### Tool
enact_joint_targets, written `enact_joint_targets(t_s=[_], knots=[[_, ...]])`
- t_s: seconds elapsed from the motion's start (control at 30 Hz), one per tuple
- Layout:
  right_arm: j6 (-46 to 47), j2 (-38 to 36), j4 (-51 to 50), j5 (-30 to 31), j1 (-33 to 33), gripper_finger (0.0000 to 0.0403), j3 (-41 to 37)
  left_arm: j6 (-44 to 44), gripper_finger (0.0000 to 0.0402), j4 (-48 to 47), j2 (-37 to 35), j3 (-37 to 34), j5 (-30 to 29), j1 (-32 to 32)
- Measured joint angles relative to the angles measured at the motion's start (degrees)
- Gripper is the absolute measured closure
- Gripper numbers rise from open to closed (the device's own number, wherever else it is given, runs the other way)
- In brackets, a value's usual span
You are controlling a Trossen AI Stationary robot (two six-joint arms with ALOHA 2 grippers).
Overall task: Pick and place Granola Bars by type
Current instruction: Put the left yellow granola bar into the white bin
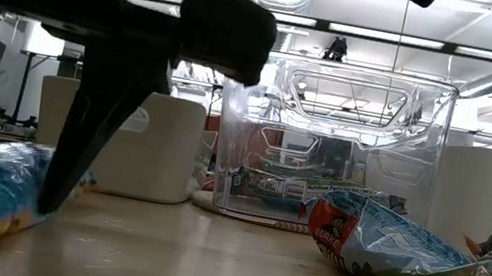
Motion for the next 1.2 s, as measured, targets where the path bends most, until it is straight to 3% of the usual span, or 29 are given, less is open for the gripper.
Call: enact_joint_targets(t_s=[0.53, 0.9, 1.2], knots=[[0.0, 0.0, 0.0, 0.0, 0.0, 0.0394, 0.0, 0.1, 0.0207, 2.0, 0.0, -0.7, 0.0, 0.2], [-0.7, 0.0, 0.0, 1.6, 0.0, 0.0394, 0.0, -0.7, 0.0288, 1.8, 0.0, -0.7, 1.9, 0.2], [-0.8, 0.0, 0.0, 1.6, 0.0, 0.0394, 0.0, -1.3, 0.0296, 1.8, 0.0, -0.7, 2.0, 0.2]])
